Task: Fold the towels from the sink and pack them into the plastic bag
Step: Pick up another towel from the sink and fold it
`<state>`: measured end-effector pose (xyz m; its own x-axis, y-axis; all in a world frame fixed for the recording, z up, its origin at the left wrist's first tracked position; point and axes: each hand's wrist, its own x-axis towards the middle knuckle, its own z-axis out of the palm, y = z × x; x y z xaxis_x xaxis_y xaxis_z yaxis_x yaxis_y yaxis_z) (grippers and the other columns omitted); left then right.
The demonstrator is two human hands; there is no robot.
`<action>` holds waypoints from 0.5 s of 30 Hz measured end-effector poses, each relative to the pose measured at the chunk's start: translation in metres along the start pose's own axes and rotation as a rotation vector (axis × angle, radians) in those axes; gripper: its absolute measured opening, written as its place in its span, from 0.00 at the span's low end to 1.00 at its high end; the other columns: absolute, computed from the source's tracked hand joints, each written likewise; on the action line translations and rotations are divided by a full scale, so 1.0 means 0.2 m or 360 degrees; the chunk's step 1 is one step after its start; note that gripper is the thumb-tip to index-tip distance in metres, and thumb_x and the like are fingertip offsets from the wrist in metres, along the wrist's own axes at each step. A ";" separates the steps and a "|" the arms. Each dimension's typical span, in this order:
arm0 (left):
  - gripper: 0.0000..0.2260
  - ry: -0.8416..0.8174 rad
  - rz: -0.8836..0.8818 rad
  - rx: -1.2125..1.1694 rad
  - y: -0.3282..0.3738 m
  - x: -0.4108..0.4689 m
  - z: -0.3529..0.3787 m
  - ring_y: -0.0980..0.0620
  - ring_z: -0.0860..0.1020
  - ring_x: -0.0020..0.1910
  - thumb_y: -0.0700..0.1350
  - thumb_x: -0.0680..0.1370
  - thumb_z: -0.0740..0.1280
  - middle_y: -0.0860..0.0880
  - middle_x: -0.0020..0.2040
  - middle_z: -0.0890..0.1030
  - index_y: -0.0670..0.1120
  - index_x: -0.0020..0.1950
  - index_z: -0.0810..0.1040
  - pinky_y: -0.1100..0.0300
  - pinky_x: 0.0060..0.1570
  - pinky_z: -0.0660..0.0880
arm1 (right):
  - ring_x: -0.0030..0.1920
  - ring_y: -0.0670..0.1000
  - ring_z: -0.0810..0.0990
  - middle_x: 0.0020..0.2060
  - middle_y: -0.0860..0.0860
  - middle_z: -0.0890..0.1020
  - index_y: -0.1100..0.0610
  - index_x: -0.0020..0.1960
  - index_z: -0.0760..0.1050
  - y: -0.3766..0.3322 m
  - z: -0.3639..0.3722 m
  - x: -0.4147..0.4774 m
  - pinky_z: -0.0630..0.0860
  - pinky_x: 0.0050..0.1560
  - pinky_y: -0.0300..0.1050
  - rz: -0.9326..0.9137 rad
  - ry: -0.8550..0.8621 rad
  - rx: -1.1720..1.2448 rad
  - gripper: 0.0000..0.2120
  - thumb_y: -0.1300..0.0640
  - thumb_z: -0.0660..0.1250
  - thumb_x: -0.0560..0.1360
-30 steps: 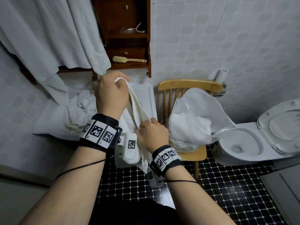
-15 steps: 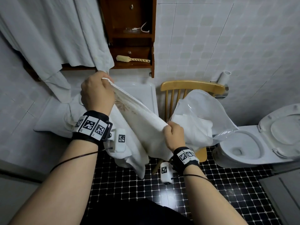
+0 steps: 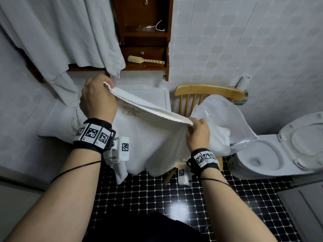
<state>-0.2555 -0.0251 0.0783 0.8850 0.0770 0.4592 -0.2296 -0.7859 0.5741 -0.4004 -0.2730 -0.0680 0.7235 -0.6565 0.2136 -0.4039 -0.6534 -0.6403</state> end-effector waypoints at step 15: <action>0.17 -0.0009 -0.0311 0.0124 -0.38 0.27 -0.14 0.35 0.79 0.60 0.33 0.79 0.64 0.42 0.62 0.81 0.51 0.61 0.82 0.44 0.48 0.75 | 0.50 0.67 0.81 0.46 0.60 0.85 0.53 0.57 0.82 -0.54 0.05 0.13 0.70 0.42 0.51 -0.0131 -0.0060 -0.0016 0.14 0.47 0.61 0.86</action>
<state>-0.2010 0.0566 0.0789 0.9120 0.2294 0.3402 -0.0214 -0.8014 0.5978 -0.3310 -0.2155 -0.0004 0.7749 -0.5860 0.2370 -0.3477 -0.7083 -0.6143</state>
